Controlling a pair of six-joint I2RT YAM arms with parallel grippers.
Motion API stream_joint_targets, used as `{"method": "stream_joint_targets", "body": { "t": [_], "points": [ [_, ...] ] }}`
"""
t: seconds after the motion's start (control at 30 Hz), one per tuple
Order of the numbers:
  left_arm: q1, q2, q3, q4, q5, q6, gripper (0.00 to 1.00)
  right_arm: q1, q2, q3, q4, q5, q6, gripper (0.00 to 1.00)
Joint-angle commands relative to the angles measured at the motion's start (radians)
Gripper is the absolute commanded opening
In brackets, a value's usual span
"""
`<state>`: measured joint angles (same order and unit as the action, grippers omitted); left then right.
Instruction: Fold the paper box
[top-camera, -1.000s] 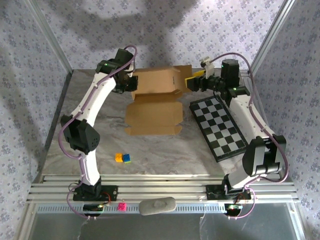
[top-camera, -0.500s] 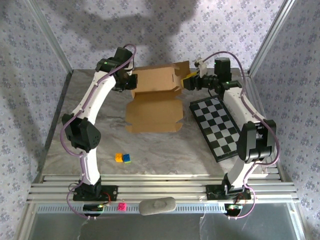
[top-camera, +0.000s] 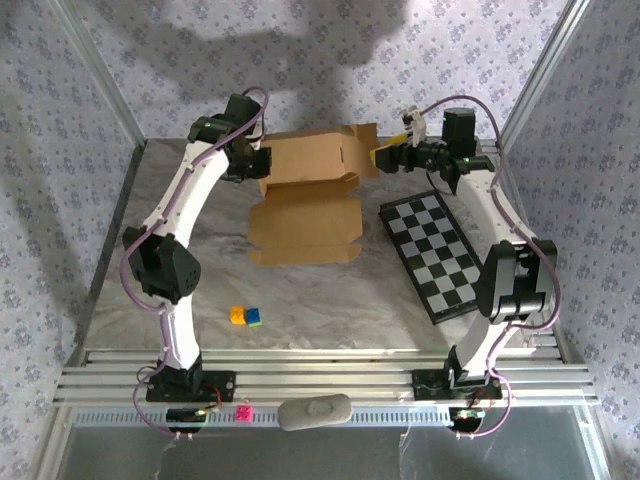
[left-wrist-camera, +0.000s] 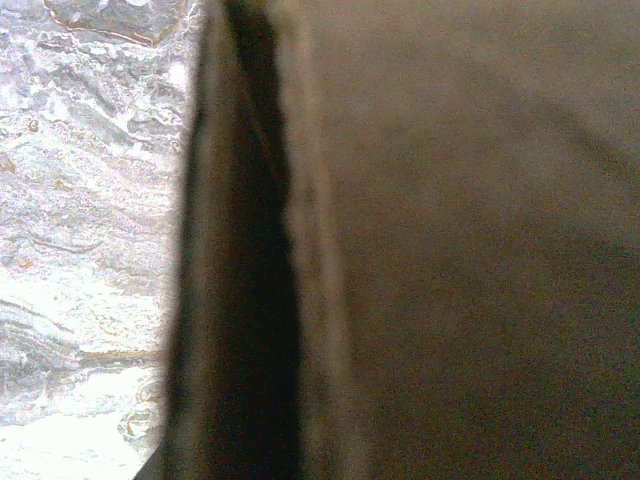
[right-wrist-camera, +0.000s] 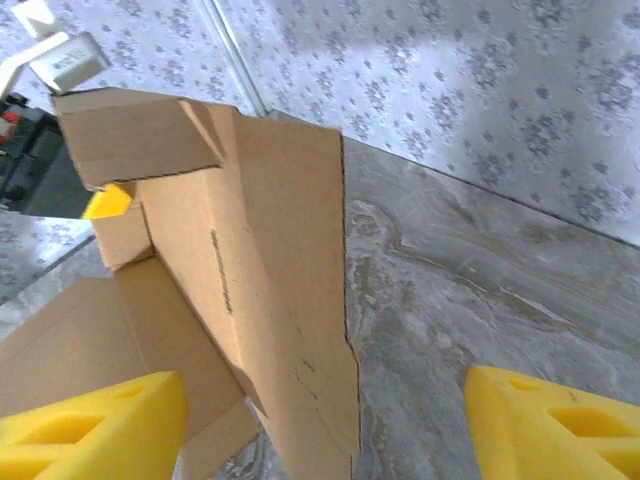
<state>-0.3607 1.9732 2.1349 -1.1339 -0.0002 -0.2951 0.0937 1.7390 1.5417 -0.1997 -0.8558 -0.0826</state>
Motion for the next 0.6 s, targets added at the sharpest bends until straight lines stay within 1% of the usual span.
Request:
{"method": "stream_joint_targets", "body": {
  "t": [0.0, 0.13, 0.27, 0.43, 0.57],
  "points": [
    [0.005, 0.007, 0.026, -0.021, 0.025, 0.024, 0.00, 0.022, 0.048, 0.052, -0.015, -0.064, 0.017, 0.72],
    [0.005, 0.006, 0.023, -0.021, 0.028, 0.025, 0.00, 0.049, 0.091, 0.098, -0.041, -0.052, -0.007, 0.67],
    [0.006, 0.001, 0.022, -0.023, 0.028, 0.025, 0.00, 0.058, 0.118, 0.128, -0.041, -0.048, 0.000, 0.61],
    [0.009, -0.002, 0.020, -0.025, 0.026, 0.024, 0.00, 0.061, 0.109, 0.131, -0.060, -0.028, -0.011, 0.46],
    [0.008, -0.004, 0.019, -0.026, 0.025, 0.022, 0.00, 0.058, 0.090, 0.117, -0.072, -0.013, -0.022, 0.42]
  ]
}}
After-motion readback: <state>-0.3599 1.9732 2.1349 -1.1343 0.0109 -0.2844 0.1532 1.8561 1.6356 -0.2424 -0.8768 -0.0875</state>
